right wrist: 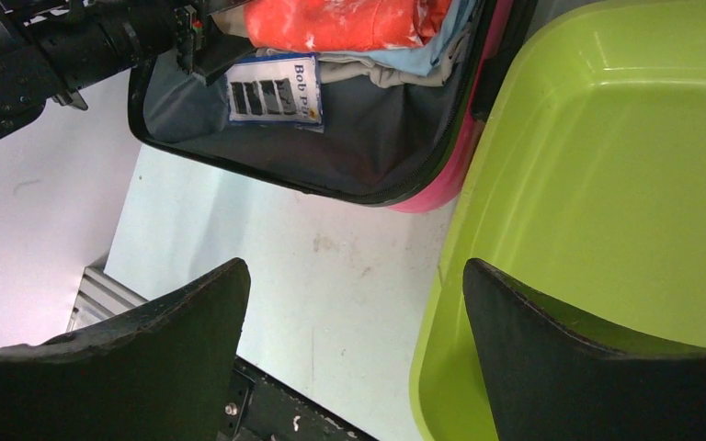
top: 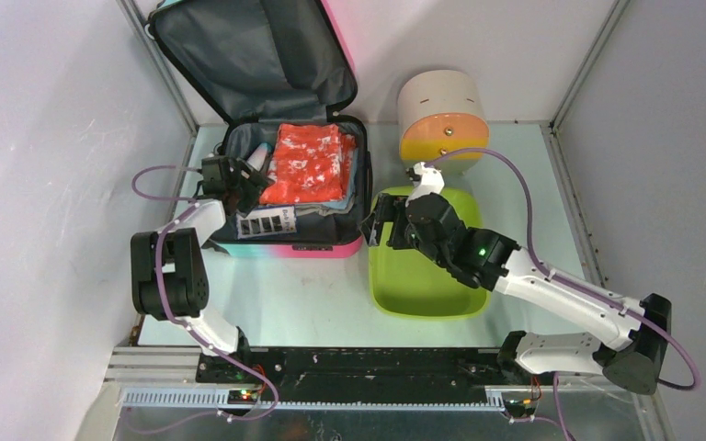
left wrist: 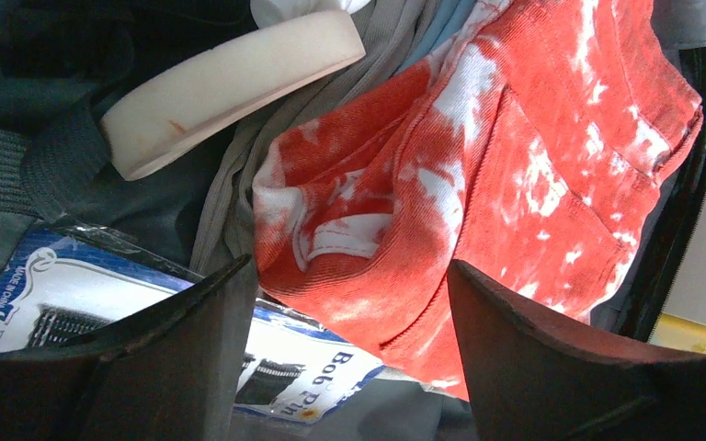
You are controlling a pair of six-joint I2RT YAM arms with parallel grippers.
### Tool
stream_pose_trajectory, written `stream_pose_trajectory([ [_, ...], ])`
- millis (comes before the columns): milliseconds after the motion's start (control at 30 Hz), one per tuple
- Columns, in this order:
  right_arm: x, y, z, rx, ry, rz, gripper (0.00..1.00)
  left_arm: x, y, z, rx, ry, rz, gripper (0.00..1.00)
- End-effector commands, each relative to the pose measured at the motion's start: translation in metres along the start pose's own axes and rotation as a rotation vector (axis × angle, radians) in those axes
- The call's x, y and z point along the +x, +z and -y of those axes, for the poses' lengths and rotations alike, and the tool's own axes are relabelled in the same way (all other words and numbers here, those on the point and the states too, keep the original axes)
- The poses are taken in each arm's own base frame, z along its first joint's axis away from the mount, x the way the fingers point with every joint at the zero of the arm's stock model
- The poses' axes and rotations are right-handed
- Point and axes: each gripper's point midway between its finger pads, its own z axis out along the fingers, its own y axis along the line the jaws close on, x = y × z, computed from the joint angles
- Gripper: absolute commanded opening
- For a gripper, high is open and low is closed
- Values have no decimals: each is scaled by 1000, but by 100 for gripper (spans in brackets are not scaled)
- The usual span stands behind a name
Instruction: Open, take out, and arrange the luggage
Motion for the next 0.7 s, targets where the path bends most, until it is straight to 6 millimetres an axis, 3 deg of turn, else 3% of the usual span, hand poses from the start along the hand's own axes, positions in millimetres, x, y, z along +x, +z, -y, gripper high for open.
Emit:
stream_pose_trajectory([
  [0,-17,2,-15,-32,31,58,88,-2,3,11,40,-3,10,80],
  [67,-18,3,-16,-33,29,62,88,-6,2,17,62,4,23,74],
  [200,-21,8,-20,-43,37,75,88,-10,1,27,95,19,22,54],
  [400,-25,19,-24,-50,36,101,86,-11,-12,43,145,17,15,9],
  [467,-30,27,-24,-44,60,124,86,-11,-20,49,149,27,7,1],
  [567,-38,49,-21,-22,81,157,85,-15,-36,60,160,46,19,0],
  [600,-51,52,-23,-15,100,184,85,-14,-38,60,153,50,13,0],
  [633,-48,65,-19,11,94,171,85,-15,-44,63,161,55,20,0],
  [667,-60,69,-22,19,98,189,85,-13,-47,63,155,59,11,0],
])
